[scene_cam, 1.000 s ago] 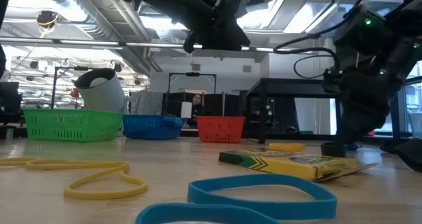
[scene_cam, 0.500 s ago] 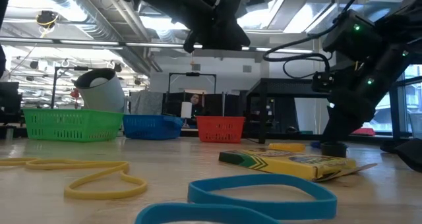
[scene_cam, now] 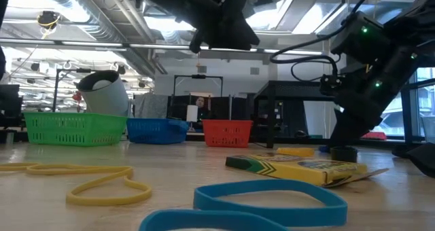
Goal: Pick & Place Office Desk Supplies
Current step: Put the blue spring keychain into the green bin
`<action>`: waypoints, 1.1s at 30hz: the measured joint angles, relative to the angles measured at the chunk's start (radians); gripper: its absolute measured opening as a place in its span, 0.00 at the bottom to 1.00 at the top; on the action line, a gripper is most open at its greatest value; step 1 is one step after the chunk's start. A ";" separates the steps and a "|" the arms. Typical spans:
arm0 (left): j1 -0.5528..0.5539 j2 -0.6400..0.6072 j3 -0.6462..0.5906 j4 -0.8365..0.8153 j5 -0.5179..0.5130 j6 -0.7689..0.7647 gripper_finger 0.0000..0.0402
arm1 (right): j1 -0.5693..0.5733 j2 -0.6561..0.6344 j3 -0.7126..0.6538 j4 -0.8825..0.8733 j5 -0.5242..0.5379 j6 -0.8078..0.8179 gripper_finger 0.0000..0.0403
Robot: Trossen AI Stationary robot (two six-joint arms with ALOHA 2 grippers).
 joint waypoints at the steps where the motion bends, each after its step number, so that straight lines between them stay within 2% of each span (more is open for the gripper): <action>1: -0.002 0.000 0.000 0.000 0.000 0.000 0.27 | 0.000 0.000 -0.001 0.000 0.009 0.000 0.29; 6: -0.017 0.000 0.000 0.000 0.000 0.000 0.27 | 0.002 0.001 -0.001 0.004 0.018 -0.043 0.07; 8: -0.023 0.000 0.000 0.000 0.000 0.000 0.27 | 0.002 0.001 -0.001 0.007 0.018 -0.072 0.03; 13: -0.046 0.000 0.000 0.000 -0.001 0.000 0.27 | 0.002 0.001 0.000 0.026 0.012 -0.094 0.07; 20: -0.096 0.000 0.000 0.000 -0.002 0.082 0.27 | 0.009 0.003 0.092 0.031 -0.071 -0.182 0.03; 33: -0.238 0.000 0.000 -0.002 -0.004 0.301 0.37 | 0.172 0.001 0.287 0.041 -0.087 -0.343 0.03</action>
